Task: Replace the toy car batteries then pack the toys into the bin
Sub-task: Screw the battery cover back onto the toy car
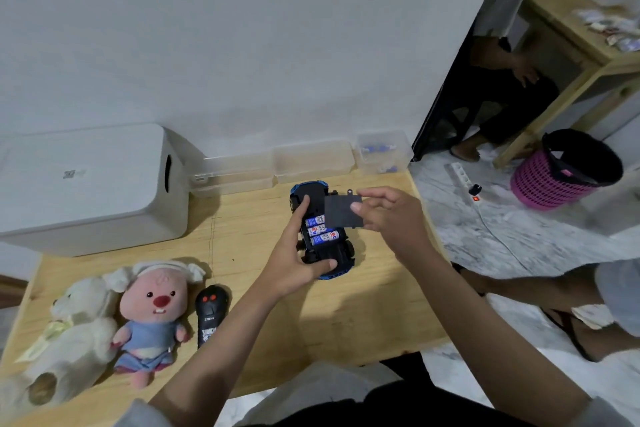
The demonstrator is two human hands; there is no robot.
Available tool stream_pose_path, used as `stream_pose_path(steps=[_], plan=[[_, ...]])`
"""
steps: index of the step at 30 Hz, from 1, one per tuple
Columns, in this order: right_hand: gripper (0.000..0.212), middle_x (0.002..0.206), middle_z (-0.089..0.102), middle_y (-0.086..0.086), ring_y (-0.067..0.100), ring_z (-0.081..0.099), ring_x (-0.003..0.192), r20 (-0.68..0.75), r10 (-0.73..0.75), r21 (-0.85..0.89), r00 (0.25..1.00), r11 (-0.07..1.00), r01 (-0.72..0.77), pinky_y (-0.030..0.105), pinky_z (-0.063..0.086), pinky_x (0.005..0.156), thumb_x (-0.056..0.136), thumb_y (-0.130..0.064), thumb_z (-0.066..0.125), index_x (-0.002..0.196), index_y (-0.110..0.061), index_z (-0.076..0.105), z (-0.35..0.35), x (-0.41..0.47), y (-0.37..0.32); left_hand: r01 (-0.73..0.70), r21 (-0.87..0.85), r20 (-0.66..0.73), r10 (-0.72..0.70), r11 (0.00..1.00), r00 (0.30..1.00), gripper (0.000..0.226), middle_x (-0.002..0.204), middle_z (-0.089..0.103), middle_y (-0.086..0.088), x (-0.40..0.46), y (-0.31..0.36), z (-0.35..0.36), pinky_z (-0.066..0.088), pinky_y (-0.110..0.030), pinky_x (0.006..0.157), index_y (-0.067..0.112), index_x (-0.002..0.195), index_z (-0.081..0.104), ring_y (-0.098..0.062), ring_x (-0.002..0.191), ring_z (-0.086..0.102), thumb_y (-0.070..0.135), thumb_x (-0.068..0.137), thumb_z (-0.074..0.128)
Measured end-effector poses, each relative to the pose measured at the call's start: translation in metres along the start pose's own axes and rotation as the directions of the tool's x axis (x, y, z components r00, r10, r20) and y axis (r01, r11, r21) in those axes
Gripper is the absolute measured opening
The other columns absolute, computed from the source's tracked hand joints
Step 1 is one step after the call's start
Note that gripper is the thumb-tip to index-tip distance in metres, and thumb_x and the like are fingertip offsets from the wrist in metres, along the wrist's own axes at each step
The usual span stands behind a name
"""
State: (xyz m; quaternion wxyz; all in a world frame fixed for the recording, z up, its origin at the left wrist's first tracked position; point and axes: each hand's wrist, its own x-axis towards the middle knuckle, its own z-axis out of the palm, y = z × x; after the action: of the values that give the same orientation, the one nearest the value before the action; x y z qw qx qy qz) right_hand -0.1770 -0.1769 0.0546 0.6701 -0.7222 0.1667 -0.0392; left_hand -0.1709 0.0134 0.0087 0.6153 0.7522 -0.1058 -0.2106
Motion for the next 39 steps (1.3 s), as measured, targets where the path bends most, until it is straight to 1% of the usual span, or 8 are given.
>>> stream_pose_path(steps=[5, 8, 12, 16, 21, 27, 32, 39], plan=[[0.019, 0.071, 0.066, 0.002, 0.011, 0.064, 0.057, 0.111, -0.075, -0.066, 0.991, 0.994, 0.083, 0.030, 0.058, 0.060, 0.074, -0.008, 0.078, 0.089, -0.015, 0.070, 0.013, 0.005, -0.017, -0.061, -0.024, -0.018, 0.060, 0.998, 0.998, 0.105, 0.134, 0.046, 0.017, 0.005, 0.014, -0.009, 0.053, -0.034, 0.092, 0.046, 0.142, 0.028, -0.010, 0.116, 0.056, 0.012, 0.060, 0.085], [0.021, 0.067, 0.066, -0.001, 0.009, 0.064, 0.058, 0.145, -0.108, -0.071, 0.984, 0.990, 0.119, 0.024, 0.055, 0.058, 0.072, -0.005, 0.079, 0.083, -0.020, 0.070, 0.018, 0.012, -0.021, -0.085, -0.042, -0.017, 0.085, 0.995, 0.996, 0.102, 0.133, 0.047, 0.011, 0.009, 0.024, -0.015, 0.053, -0.041, 0.092, 0.045, 0.139, 0.033, -0.015, 0.115, 0.057, 0.012, 0.058, 0.086], [0.022, 0.069, 0.065, 0.000, 0.004, 0.059, 0.059, 0.151, -0.156, -0.114, 0.976, 0.978, 0.174, 0.017, 0.051, 0.061, 0.069, -0.006, 0.082, 0.086, -0.016, 0.071, 0.020, 0.023, -0.025, -0.112, -0.043, -0.001, 0.112, 0.993, 0.994, 0.098, 0.131, 0.050, 0.005, 0.016, 0.035, -0.022, 0.052, -0.036, 0.093, 0.047, 0.134, 0.036, -0.015, 0.114, 0.058, 0.017, 0.056, 0.086], [0.023, 0.072, 0.064, 0.002, 0.002, 0.057, 0.060, 0.142, -0.175, -0.126, 0.974, 0.973, 0.193, 0.014, 0.049, 0.062, 0.068, -0.007, 0.083, 0.087, -0.016, 0.072, 0.020, 0.034, -0.031, -0.121, -0.049, 0.017, 0.122, 0.991, 0.992, 0.098, 0.130, 0.052, 0.007, 0.026, 0.044, -0.028, 0.053, -0.037, 0.092, 0.047, 0.134, 0.036, -0.018, 0.113, 0.059, 0.016, 0.056, 0.086], [0.024, 0.076, 0.064, 0.004, -0.005, 0.055, 0.058, 0.159, -0.178, -0.175, 0.971, 0.963, 0.205, 0.010, 0.048, 0.064, 0.069, -0.004, 0.082, 0.090, -0.012, 0.073, 0.022, 0.046, -0.039, -0.123, -0.061, 0.049, 0.126, 0.991, 0.991, 0.097, 0.129, 0.050, 0.007, 0.037, 0.050, -0.035, 0.055, -0.036, 0.087, 0.041, 0.137, 0.035, -0.013, 0.106, 0.063, 0.006, 0.060, 0.084], [0.025, 0.073, 0.062, -0.005, 0.002, 0.053, 0.060, 0.199, -0.223, -0.271, 0.954, 0.923, 0.272, 0.011, 0.051, 0.068, 0.072, -0.006, 0.080, 0.096, -0.011, 0.073, 0.027, 0.054, -0.044, -0.124, -0.042, 0.051, 0.126, 0.991, 0.991, 0.095, 0.122, 0.055, 0.008, 0.047, 0.054, -0.040, 0.055, -0.036, 0.087, 0.039, 0.137, 0.036, -0.018, 0.103, 0.064, 0.004, 0.061, 0.081], [0.021, 0.072, 0.066, -0.003, -0.003, 0.057, 0.060, 0.186, -0.194, -0.266, 0.963, 0.934, 0.239, 0.009, 0.048, 0.065, 0.071, -0.009, 0.081, 0.089, -0.014, 0.073, 0.022, 0.060, -0.049, -0.128, -0.036, 0.040, 0.129, 0.991, 0.991, 0.094, 0.124, 0.054, 0.009, 0.050, 0.057, -0.044, 0.054, -0.039, 0.090, 0.041, 0.136, 0.036, -0.019, 0.109, 0.061, 0.005, 0.062, 0.081], [0.023, 0.073, 0.065, -0.001, 0.004, 0.056, 0.061, 0.195, -0.220, -0.298, 0.956, 0.915, 0.271, 0.010, 0.050, 0.067, 0.072, -0.009, 0.081, 0.094, -0.010, 0.073, 0.022, 0.061, -0.054, -0.131, -0.057, 0.024, 0.133, 0.990, 0.991, 0.094, 0.127, 0.053, 0.007, 0.051, 0.060, -0.042, 0.053, -0.040, 0.092, 0.041, 0.137, 0.036, -0.021, 0.111, 0.060, 0.006, 0.062, 0.081]])
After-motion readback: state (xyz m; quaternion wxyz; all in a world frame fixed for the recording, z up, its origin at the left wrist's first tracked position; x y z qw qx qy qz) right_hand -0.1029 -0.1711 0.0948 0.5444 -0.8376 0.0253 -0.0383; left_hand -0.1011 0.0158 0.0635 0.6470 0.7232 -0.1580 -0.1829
